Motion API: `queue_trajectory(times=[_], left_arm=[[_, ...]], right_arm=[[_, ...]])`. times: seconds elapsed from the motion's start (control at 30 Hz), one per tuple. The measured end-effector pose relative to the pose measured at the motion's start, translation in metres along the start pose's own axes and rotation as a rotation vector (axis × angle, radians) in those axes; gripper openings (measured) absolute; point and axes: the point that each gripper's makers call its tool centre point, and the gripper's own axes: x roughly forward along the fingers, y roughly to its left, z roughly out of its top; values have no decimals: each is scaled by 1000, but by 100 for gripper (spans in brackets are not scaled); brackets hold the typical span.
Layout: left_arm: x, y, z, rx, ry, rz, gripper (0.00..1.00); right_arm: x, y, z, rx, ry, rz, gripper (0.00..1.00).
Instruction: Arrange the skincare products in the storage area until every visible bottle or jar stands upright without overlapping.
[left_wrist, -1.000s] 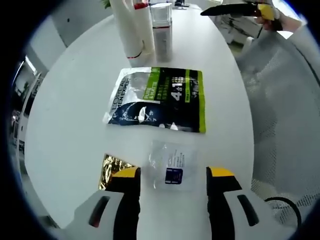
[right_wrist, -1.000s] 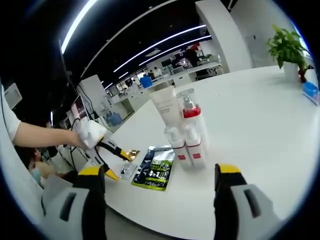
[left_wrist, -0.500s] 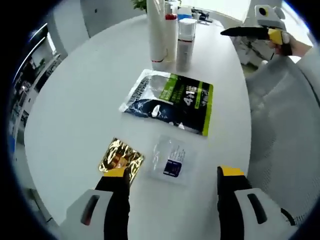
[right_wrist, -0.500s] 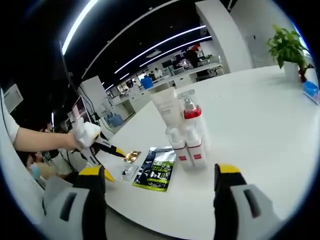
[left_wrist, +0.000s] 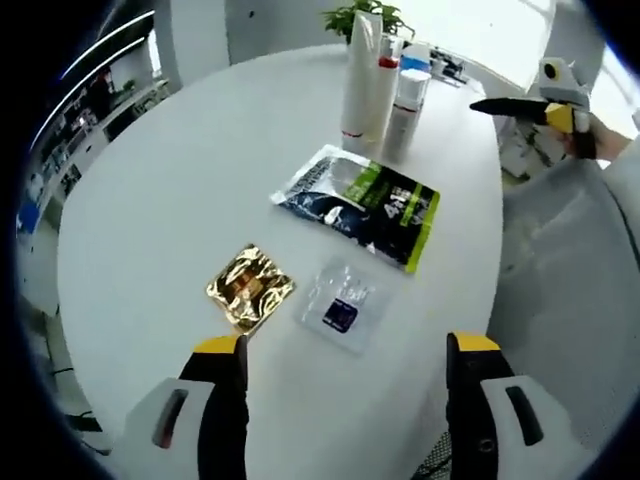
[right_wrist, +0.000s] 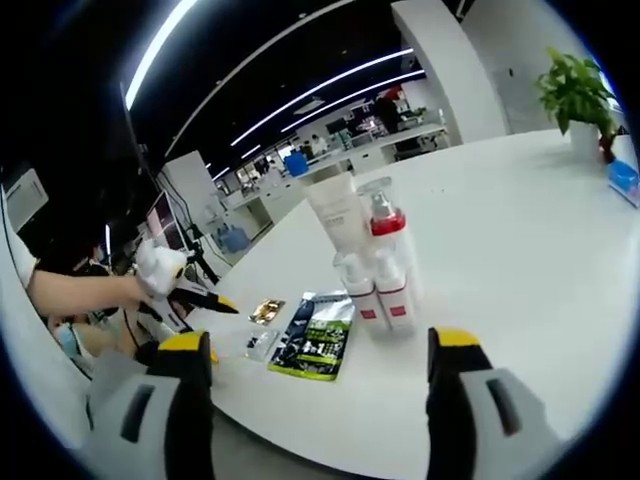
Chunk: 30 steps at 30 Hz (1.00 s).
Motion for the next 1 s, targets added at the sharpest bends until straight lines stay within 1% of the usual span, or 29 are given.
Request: queue_trajectory(times=[0.03, 0.13, 0.27, 0.43, 0.6, 0.7, 1.0], left_arm=[[-1, 0, 0, -6, -3, 4, 82], [-6, -1, 3, -48, -40, 10, 83], [-10, 3, 7, -97, -78, 39, 85], [-12, 10, 8, -137, -95, 76, 88], [-13, 15, 10, -126, -88, 90, 90], [-13, 20, 12, -103, -73, 100, 90], [-12, 29, 19, -67, -52, 107, 90]], right_arm=[[0, 0, 0, 0, 0, 1, 89], [0, -1, -1, 2, 2, 0, 89], [0, -1, 0, 10, -1, 1, 89], [0, -1, -1, 11, 1, 5, 89], [0, -1, -1, 14, 1, 6, 89], [0, -1, -1, 15, 2, 5, 89], [0, 0, 0, 20, 0, 7, 89]])
